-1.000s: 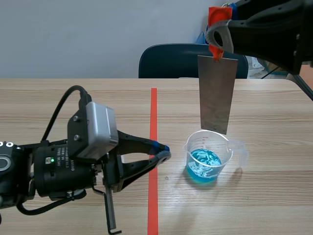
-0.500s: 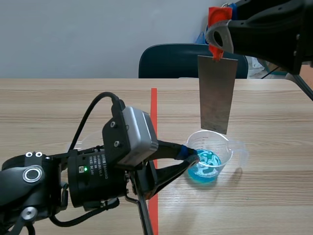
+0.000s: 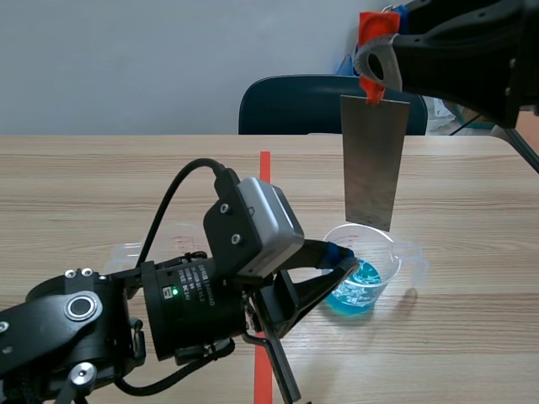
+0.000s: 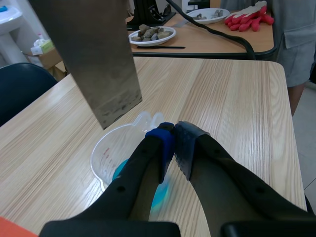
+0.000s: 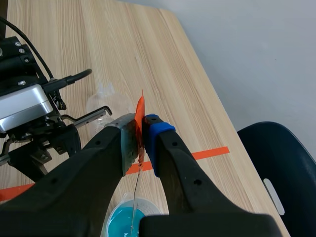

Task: Do the redox reaction experiment

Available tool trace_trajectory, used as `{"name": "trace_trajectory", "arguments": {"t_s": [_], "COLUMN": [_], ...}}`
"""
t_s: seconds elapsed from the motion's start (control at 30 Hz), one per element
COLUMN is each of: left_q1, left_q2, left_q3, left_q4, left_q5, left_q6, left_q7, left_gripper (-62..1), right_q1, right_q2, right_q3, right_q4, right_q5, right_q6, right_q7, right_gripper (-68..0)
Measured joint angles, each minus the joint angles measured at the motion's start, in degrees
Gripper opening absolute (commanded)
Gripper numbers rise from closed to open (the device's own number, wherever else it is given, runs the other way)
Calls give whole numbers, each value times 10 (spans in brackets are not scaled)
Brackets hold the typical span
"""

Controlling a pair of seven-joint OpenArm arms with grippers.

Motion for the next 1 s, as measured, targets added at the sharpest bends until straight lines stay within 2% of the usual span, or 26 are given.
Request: {"name": "trace_trajectory", "arguments": {"t_s": [0.27,0.5,1.0], "left_q1": [0,0,0], "left_q2": [29,35,38], "left_q3": [1,1,1], "left_q4": [-41,-50,-50], "left_q5": [0,-1,-1], "left_q6": [35,68,65], "left_q7": [0,0,0], "left_gripper": [-592,-593,-592], "right_q1": [0,0,0], "right_q2": [0,0,0], "right_q3": [0,0,0], "right_q4": [0,0,0], "right_q5": [0,0,0], "right_q6": [0,0,0], "right_q7": [0,0,0], "right_gripper": [-666,-666,-666]}}
